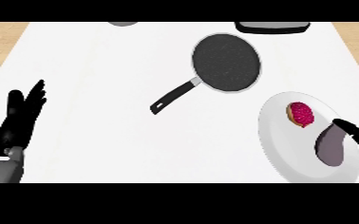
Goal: Pick the cupcake from the plate and place it in the pan
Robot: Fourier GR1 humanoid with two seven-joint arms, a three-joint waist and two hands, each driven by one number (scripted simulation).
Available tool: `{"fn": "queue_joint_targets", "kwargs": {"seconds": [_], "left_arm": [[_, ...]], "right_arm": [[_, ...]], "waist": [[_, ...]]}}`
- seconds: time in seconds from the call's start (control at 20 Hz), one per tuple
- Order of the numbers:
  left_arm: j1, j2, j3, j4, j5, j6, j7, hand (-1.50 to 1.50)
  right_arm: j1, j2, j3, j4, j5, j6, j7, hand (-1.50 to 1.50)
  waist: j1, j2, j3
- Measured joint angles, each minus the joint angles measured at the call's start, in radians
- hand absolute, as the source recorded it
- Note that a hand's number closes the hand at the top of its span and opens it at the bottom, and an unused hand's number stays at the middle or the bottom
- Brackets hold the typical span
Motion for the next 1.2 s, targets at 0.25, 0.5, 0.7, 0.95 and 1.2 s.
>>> {"fn": "queue_joint_targets", "kwargs": {"seconds": [0.25,0.5,0.7,0.95,1.2], "left_arm": [[-0.012,-0.018,-0.01,0.012,-0.013,0.005,-0.01,0.0],[-0.027,-0.029,-0.019,0.016,-0.021,0.0,-0.013,0.0],[-0.037,-0.033,-0.019,0.027,-0.027,-0.009,-0.026,0.0],[-0.038,-0.034,-0.01,0.021,-0.031,-0.02,-0.014,0.0],[-0.022,-0.041,0.015,0.025,-0.04,-0.033,-0.025,0.0]], "right_arm": [[-0.008,-0.197,0.06,-0.046,0.108,0.101,0.277,-1.5],[-0.09,-0.349,0.143,-0.076,0.143,0.254,0.559,-1.5],[-0.204,-0.393,0.252,-0.072,0.164,0.362,0.753,-1.5],[-0.345,-0.352,0.38,-0.02,0.184,0.474,0.907,-1.5],[-0.434,-0.249,0.446,0.077,0.246,0.519,0.943,-1.5]], "waist": [[0.013,0.004,-0.003],[0.032,0.006,-0.003],[0.044,0.008,-0.001],[0.041,0.006,0.0],[0.028,0.004,0.002]]}}
